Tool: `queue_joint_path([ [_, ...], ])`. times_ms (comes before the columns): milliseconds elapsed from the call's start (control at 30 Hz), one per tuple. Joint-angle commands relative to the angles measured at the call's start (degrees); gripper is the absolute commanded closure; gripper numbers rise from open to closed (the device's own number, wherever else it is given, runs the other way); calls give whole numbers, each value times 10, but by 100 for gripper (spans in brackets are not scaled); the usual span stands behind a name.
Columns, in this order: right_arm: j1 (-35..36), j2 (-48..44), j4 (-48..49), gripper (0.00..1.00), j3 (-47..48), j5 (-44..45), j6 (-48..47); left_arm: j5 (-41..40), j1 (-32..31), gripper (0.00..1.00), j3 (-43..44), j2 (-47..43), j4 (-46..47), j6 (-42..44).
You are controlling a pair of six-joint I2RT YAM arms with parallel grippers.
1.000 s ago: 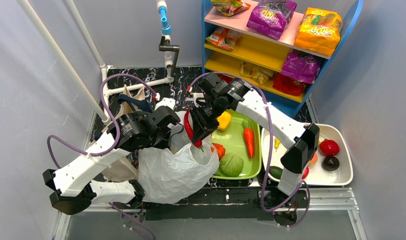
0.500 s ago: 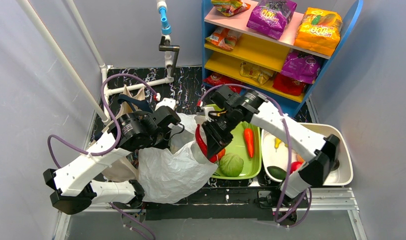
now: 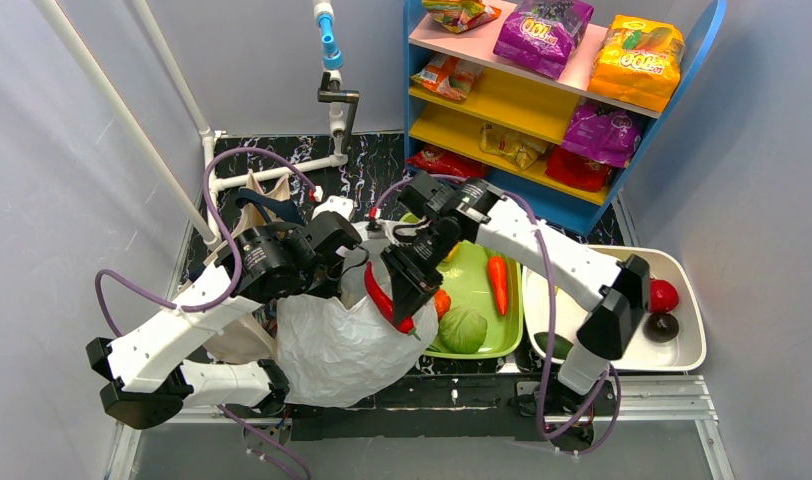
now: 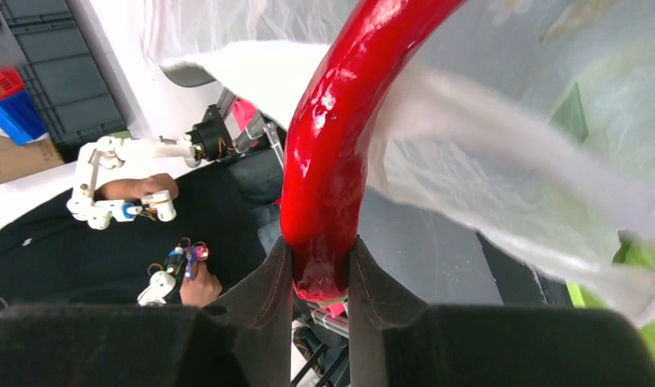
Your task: Place the food into the grocery bag and tie it
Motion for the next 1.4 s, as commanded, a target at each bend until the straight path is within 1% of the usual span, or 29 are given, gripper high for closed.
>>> queue_joint_path([
  [0, -3, 58, -20, 99, 80, -52, 8, 11, -3, 100, -9, -18, 10, 14],
  [100, -4, 101, -29, 99, 126, -71, 23, 20, -2, 100, -16, -24, 19, 20],
  [267, -16, 150, -46, 99, 201, -79, 41, 30, -2, 100, -21, -26, 25, 25],
  [467, -55, 192, -33, 99, 227, -85, 112, 30, -2, 100, -25, -30, 27, 26],
  [633, -68, 211, -41, 99, 243, -77, 156, 33, -2, 100, -26, -29, 30, 28],
  [667, -69, 213, -47, 97, 243, -73, 161, 34, -2, 100, -26, -29, 32, 28],
  [833, -71, 215, -62, 82, 234, -55, 161, 35, -3, 100, -24, -25, 36, 29],
  [967, -67, 210, -45, 78, 234, -58, 165, 37, -3, 100, -23, -21, 36, 29],
  [1000, -65, 208, -40, 74, 234, -62, 165, 37, -2, 100, -24, -22, 37, 29],
  [1033, -63, 208, -36, 67, 235, -67, 163, 37, -3, 100, -23, -22, 37, 28],
  [1067, -60, 207, -31, 58, 236, -72, 162, 37, -3, 100, -23, -22, 37, 28],
  [1100, -57, 206, -27, 43, 241, -74, 162, 37, -3, 100, -22, -21, 38, 27],
  [1133, -54, 205, -22, 34, 244, -76, 160, 37, -3, 100, -21, -22, 37, 27],
  [1200, -50, 200, -15, 28, 252, -76, 159, 35, -3, 100, -20, -21, 34, 24],
  [1367, -46, 178, 8, 20, 251, -72, 157, 39, -2, 100, -23, -27, 34, 18],
])
